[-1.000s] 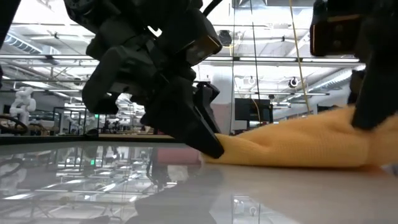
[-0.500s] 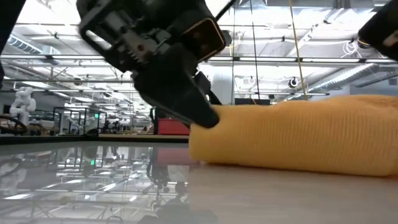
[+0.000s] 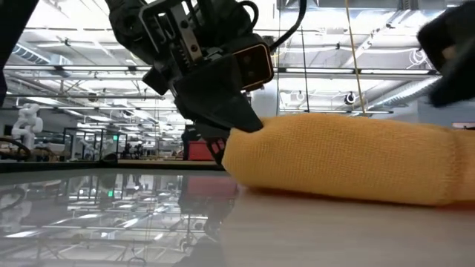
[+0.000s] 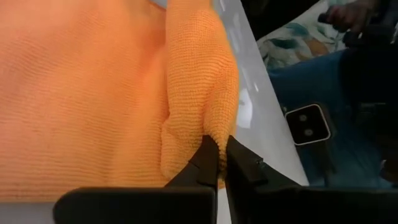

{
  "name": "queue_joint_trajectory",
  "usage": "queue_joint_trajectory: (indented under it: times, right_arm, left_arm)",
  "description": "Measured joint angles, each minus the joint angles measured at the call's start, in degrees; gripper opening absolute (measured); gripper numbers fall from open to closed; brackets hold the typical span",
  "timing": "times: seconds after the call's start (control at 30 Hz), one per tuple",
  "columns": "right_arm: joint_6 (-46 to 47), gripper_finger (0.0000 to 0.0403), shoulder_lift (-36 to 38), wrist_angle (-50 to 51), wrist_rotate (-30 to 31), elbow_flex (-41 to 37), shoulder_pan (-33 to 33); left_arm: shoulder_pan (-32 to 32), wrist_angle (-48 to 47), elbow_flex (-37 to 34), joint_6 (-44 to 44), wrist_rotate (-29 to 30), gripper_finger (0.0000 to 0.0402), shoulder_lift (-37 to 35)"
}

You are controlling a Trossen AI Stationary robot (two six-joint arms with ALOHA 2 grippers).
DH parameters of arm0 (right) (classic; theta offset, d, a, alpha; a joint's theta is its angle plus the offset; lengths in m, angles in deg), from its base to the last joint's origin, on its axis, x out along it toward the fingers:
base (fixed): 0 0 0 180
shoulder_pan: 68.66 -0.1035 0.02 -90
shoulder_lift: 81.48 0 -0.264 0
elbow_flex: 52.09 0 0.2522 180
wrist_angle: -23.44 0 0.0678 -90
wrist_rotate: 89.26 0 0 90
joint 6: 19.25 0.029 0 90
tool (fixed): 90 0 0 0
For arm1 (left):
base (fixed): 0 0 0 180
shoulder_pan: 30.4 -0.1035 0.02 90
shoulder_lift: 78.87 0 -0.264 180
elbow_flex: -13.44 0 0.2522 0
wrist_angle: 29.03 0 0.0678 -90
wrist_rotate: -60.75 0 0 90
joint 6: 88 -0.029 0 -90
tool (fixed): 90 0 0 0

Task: Roll towel
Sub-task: Roll the orange towel

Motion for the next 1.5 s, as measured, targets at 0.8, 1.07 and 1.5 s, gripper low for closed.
queue_joint_trajectory:
  times: [0.8,1.07,1.5]
  right_arm:
    - [15.7,0.0061,-7.5,9.9,-1.2,2.6,4.0]
    - [22.5,0.0015,-6.8,10.0,-2.7,2.3,2.4]
    - [30.9,0.0002,-4.5,10.5,-7.8,2.2,1.7]
  left_arm:
    - [-1.0,-2.0,0.0,4.0,0.9,0.002,0.0]
    - [-1.0,-0.8,0.0,0.8,1.4,0.0128,0.0]
    - [1.3,-1.1,0.0,-19.5,9.8,0.02,-8.2]
